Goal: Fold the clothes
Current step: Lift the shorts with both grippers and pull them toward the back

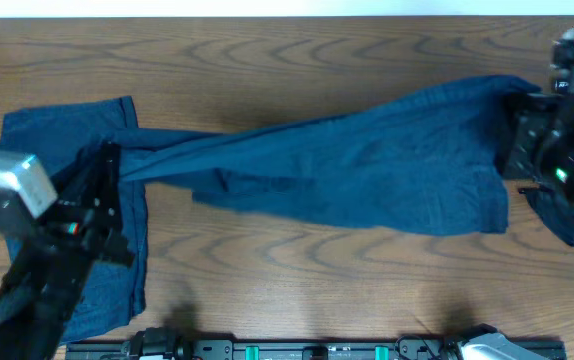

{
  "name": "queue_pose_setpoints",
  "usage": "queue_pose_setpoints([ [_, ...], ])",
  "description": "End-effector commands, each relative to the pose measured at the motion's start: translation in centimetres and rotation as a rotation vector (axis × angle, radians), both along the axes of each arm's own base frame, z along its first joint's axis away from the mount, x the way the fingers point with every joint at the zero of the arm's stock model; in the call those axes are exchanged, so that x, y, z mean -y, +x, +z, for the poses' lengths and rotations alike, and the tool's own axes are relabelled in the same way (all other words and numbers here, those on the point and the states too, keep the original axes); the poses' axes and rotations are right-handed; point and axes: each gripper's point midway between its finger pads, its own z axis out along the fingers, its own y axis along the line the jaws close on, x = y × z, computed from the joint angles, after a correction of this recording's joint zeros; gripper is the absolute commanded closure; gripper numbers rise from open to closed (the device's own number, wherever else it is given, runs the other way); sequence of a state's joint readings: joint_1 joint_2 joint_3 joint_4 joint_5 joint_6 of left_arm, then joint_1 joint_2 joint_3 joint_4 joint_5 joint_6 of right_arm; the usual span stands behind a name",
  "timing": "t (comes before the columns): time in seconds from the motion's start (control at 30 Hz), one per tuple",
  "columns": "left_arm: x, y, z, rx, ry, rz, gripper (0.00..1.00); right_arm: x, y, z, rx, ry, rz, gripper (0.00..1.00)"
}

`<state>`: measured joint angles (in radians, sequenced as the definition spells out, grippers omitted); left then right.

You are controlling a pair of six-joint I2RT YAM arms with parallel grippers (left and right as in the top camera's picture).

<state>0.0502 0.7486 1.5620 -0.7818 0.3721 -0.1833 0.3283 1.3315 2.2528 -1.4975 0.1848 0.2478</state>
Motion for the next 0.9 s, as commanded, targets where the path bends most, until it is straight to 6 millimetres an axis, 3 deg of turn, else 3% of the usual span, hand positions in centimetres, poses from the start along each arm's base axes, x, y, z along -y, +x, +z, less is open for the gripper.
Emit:
queue_pose_setpoints([
  [0.0,-0.4,-0.9,1.7,0.048,0.006,0.024,0.94,1.2,-0.8,1.2,0.039,-0.001,-0.042,0.99],
  [0.17,-1.0,0.2,1.2,0.015,0.006,0.061,0.94,1.1,-0.7,-1.4,-0.087,0.026,-0.086,0.99],
  [0.3,-1.3,3.5,-1.6,-0.12,-0.005,0.066,0.94,0.3,1.0,-5.7,-0.282,0.003,-0.111,0.99],
  [0.47,-1.6,9.5,-6.5,-0.331,-0.013,0.065,0.94,-2.6,5.0,-10.4,-0.458,0.005,-0.051,0.99],
  [0.6,-1.2,15.1,-10.7,-0.467,-0.026,0.026,0.94,-4.2,10.2,-13.5,-0.482,-0.038,-0.019,0.99],
  [0.73,-1.4,20.7,-11.4,-0.437,-0.028,0.022,0.94,-5.0,15.9,-12.9,-0.337,-0.024,0.0,0.99],
  [0.87,-1.6,23.5,-8.0,-0.344,-0.026,0.025,0.94,-4.6,19.1,-9.6,-0.158,0.022,-0.03,0.99],
])
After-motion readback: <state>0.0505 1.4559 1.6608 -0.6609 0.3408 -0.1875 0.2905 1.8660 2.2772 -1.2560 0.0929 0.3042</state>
